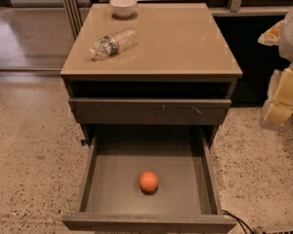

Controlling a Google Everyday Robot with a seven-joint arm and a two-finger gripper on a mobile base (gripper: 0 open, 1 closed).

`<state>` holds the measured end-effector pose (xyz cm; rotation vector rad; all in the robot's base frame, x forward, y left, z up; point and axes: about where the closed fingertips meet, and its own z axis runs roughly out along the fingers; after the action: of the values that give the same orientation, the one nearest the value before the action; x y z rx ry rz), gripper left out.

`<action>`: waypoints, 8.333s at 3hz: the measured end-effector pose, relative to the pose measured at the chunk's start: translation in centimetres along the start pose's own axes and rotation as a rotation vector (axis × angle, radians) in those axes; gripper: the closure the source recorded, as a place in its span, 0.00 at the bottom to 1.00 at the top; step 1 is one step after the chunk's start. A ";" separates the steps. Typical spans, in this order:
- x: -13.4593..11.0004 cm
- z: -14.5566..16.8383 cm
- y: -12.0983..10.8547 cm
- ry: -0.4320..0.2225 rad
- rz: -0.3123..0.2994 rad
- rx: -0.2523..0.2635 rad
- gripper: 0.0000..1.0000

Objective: Pick orange from middle drawer and place on counter

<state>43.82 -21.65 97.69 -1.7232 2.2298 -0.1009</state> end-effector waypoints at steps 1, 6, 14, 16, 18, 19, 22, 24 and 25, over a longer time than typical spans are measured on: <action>0.0 0.0 0.0 0.000 0.000 0.000 0.00; 5.0 16.3 5.5 -0.078 0.218 -0.168 0.00; -2.3 30.2 10.7 -0.137 0.399 -0.080 0.00; -2.8 31.5 11.3 -0.140 0.386 -0.079 0.00; -4.7 37.8 12.4 -0.097 0.354 -0.047 0.00; -5.5 41.3 13.7 -0.045 0.336 -0.068 0.00; -6.2 46.8 16.0 -0.221 0.708 -0.220 0.00; -3.4 46.6 15.6 -0.303 0.858 -0.224 0.00; -3.4 47.4 15.9 -0.299 0.872 -0.222 0.00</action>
Offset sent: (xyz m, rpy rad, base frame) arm -0.0036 0.0000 -0.0174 -0.0614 0.0159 -0.0195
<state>43.70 -7.57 49.57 -0.6439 2.5885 0.5745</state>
